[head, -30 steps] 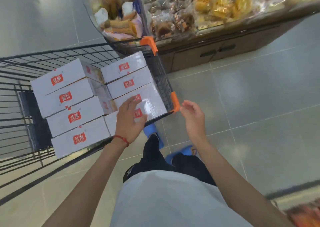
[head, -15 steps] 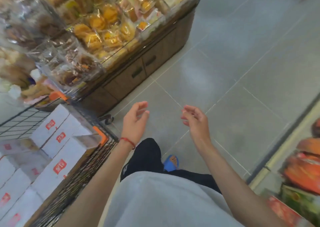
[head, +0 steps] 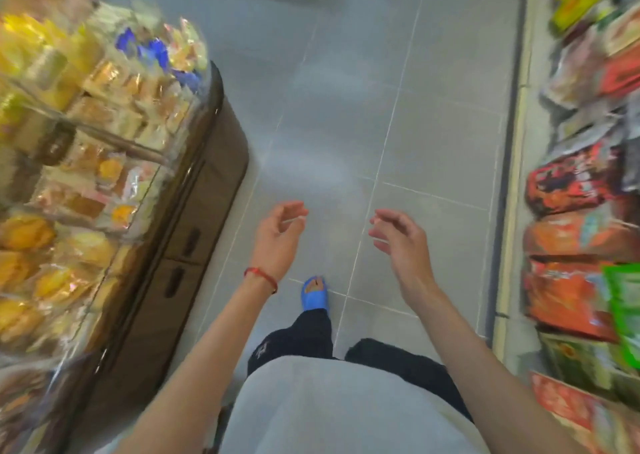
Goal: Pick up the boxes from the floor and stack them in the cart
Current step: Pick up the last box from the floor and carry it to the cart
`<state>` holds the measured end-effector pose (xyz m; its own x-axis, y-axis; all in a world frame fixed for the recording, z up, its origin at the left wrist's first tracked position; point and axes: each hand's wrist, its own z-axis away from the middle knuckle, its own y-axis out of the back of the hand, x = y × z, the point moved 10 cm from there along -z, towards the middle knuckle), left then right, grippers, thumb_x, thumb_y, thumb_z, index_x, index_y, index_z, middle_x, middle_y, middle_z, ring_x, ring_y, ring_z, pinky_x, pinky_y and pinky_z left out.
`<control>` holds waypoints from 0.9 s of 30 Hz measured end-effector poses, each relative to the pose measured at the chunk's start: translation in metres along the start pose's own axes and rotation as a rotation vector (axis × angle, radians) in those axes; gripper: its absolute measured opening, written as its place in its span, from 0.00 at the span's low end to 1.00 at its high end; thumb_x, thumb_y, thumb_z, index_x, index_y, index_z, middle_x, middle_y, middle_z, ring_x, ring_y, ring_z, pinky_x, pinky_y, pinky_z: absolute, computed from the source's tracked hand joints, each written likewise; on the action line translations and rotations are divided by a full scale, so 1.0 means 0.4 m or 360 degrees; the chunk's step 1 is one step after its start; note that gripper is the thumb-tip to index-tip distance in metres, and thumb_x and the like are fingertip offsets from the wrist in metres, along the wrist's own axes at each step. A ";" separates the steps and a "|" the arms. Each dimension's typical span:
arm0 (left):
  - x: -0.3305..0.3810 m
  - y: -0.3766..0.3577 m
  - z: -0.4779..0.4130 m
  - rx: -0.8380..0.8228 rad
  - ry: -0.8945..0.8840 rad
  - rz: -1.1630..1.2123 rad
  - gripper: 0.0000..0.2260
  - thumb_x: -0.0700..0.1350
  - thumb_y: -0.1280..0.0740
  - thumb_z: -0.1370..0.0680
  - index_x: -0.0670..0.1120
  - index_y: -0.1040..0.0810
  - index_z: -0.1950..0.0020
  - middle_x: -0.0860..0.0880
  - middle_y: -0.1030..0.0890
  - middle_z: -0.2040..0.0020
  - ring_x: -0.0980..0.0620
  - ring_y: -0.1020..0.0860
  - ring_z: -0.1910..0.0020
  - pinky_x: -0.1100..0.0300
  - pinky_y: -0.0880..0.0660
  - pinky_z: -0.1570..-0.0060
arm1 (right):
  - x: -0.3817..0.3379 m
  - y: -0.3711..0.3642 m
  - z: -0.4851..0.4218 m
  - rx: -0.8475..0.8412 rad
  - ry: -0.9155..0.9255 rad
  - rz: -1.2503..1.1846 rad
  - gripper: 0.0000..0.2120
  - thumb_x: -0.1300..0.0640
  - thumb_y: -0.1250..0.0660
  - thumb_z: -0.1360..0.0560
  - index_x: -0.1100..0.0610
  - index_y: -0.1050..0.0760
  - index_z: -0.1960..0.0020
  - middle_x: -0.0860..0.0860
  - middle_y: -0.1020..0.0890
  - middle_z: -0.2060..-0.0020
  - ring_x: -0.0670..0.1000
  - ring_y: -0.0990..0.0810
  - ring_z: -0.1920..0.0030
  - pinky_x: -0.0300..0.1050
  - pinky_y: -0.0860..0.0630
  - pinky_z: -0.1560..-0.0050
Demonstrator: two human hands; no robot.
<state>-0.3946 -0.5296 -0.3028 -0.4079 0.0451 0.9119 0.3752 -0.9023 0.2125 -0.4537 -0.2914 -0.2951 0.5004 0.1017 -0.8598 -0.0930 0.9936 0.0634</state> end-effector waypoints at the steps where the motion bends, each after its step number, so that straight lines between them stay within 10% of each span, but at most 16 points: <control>1: 0.038 -0.022 -0.059 -0.0040 -0.0025 -0.0007 0.11 0.34 0.35 0.20 0.47 0.23 0.41 0.48 0.18 0.48 0.63 0.21 0.53 0.68 0.27 0.51 | -0.036 0.006 -0.040 0.0032 0.0006 -0.0034 0.07 0.62 0.32 0.20 0.54 0.19 0.45 0.51 0.17 0.51 0.48 0.18 0.53 0.45 0.22 0.49; 14: 0.396 -0.352 -0.747 -0.0345 -0.0030 -0.0106 0.11 0.36 0.34 0.20 0.50 0.21 0.43 0.55 0.17 0.49 0.54 0.19 0.48 0.66 0.28 0.54 | -0.359 0.135 -0.670 0.0345 -0.0121 -0.0295 0.07 0.60 0.31 0.21 0.54 0.19 0.44 0.52 0.17 0.49 0.48 0.17 0.53 0.45 0.20 0.48; 27: 0.745 -0.666 -1.387 -0.0253 0.0074 -0.0154 0.12 0.35 0.35 0.21 0.52 0.21 0.45 0.52 0.16 0.48 0.49 0.19 0.44 0.59 0.27 0.47 | -0.774 0.131 -1.375 0.0098 -0.0150 -0.0181 0.07 0.58 0.31 0.21 0.51 0.19 0.44 0.51 0.16 0.48 0.49 0.18 0.49 0.45 0.22 0.47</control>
<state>-1.0781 -0.5137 -0.2823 -0.4749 0.1183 0.8720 0.1980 -0.9512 0.2368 -1.0868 -0.2972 -0.3043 0.5836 -0.0103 -0.8120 0.0205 0.9998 0.0021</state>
